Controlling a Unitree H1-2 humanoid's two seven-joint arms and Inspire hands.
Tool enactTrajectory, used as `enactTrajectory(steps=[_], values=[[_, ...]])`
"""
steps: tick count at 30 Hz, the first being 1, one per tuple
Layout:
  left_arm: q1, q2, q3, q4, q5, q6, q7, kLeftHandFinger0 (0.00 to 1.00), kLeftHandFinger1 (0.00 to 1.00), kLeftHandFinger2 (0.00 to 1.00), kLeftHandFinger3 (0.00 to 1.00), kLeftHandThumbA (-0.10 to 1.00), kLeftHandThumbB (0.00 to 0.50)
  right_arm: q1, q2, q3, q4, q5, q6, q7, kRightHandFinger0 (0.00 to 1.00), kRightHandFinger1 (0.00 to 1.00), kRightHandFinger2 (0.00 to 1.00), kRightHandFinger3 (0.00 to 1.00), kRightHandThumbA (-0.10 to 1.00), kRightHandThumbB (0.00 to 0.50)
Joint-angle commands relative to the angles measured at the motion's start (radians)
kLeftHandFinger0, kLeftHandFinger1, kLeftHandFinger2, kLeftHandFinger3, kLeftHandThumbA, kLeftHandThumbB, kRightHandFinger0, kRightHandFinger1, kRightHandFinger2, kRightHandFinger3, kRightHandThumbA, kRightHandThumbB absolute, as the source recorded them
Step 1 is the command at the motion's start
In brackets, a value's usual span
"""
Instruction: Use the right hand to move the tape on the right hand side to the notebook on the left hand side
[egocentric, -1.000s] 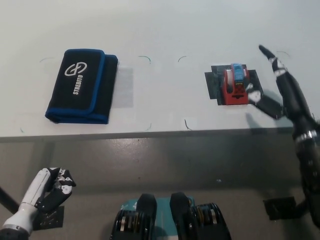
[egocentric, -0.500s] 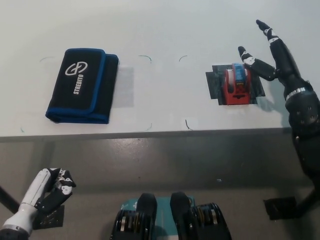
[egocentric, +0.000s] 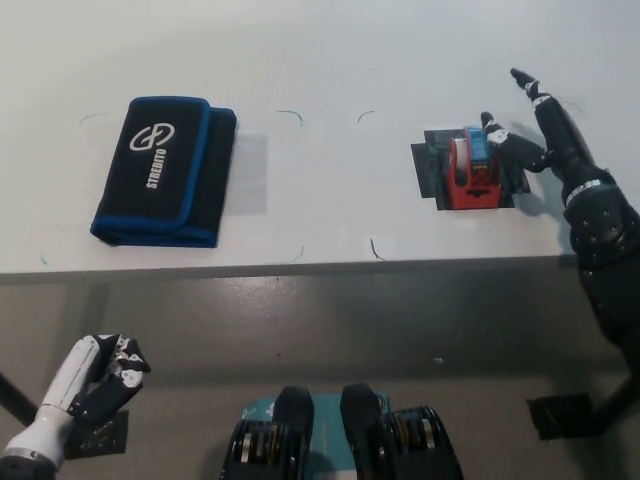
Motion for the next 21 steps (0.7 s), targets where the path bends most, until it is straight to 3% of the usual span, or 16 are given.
enactTrajectory(steps=[1,6,8,11,18,19,21], values=[[-0.031,0.020,0.013,-0.018,-0.002,-0.033,0.001,0.04,0.12,0.26,0.38,-0.10,0.368,-0.066,-0.002,-0.004,0.048,0.029,-0.069,-0.044,1.00,1.00,1.00,1.00,0.51,0.500],[-0.031,0.017,0.012,-0.013,-0.001,-0.048,0.005,0.00,0.04,0.21,0.38,-0.10,0.374,-0.057,0.008,0.013,0.118,0.014,-0.095,-0.072,1.00,1.00,1.00,1.00,0.54,0.500],[-0.029,0.019,0.009,-0.019,0.011,-0.034,0.006,0.05,0.12,0.27,0.40,-0.10,0.357,-0.049,0.011,0.057,0.141,-0.045,-0.085,-0.132,1.00,1.00,1.00,1.00,0.57,0.500],[-0.029,0.021,0.008,-0.020,0.011,-0.030,0.003,0.08,0.15,0.31,0.41,-0.10,0.347,-0.044,0.017,0.082,0.171,-0.050,-0.091,-0.155,1.00,1.00,1.00,1.00,0.53,0.500],[-0.025,0.020,0.010,-0.025,0.000,-0.019,-0.005,0.03,0.10,0.30,0.41,-0.10,0.355,-0.030,0.034,0.130,0.212,-0.055,-0.087,-0.203,1.00,1.00,1.00,1.00,0.55,0.500],[-0.025,0.021,0.008,-0.025,0.004,-0.015,-0.005,0.12,0.19,0.34,0.41,-0.10,0.355,-0.027,0.036,0.127,0.210,-0.045,-0.089,-0.192,1.00,1.00,1.00,1.00,0.54,0.500],[-0.026,0.022,0.007,-0.027,0.008,-0.010,-0.005,0.14,0.21,0.35,0.40,-0.10,0.357,-0.024,0.041,0.125,0.212,-0.036,-0.086,-0.186,1.00,1.00,1.00,1.00,0.56,0.500]])
